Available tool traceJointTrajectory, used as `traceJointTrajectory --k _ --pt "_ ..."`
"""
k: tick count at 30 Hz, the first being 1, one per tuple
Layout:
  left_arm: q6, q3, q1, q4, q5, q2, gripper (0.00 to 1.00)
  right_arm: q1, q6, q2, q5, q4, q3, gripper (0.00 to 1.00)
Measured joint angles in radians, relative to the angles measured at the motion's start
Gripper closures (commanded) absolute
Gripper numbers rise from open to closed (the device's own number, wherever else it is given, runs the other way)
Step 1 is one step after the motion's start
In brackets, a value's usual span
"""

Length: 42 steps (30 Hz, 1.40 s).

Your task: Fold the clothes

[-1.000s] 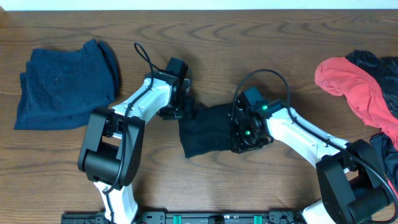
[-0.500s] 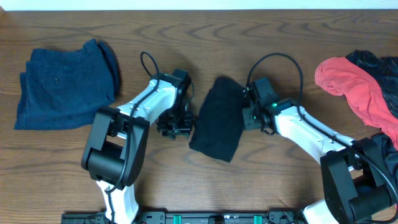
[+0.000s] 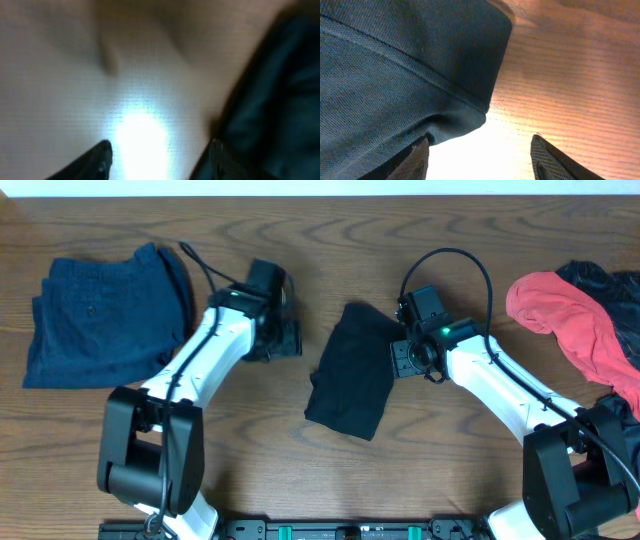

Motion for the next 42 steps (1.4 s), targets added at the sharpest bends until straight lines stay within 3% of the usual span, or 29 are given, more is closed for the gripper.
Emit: traceJointTrajectory --k 6,22,24,29,30,31,42 --pt "0.104 0.001 -0.010 0.099 0.134 0.003 0.19 0.000 0.048 0.000 -0.015 -0.024 0.000 0.37" --pt "0.251 0.001 -0.033 0.231 0.436 0.206 0.18 -0.012 0.109 0.000 -0.024 -0.065 0.001 0.37" --pt "0.268 0.001 -0.035 0.234 0.473 0.219 0.24 -0.015 0.110 0.000 -0.025 -0.070 0.001 0.37" --pt "0.320 0.001 -0.059 0.234 0.512 0.236 0.63 -0.026 0.111 0.000 -0.026 -0.086 0.001 0.37" --pt "0.329 0.001 -0.064 0.234 0.515 0.238 0.81 -0.026 0.112 0.000 -0.026 -0.090 0.001 0.37" --pt "0.349 0.001 -0.070 0.235 0.517 0.238 0.91 -0.026 0.113 0.000 -0.026 -0.092 0.001 0.37" --pt "0.397 0.001 -0.055 0.224 0.525 0.222 0.94 -0.030 0.113 0.000 -0.025 -0.122 0.001 0.37"
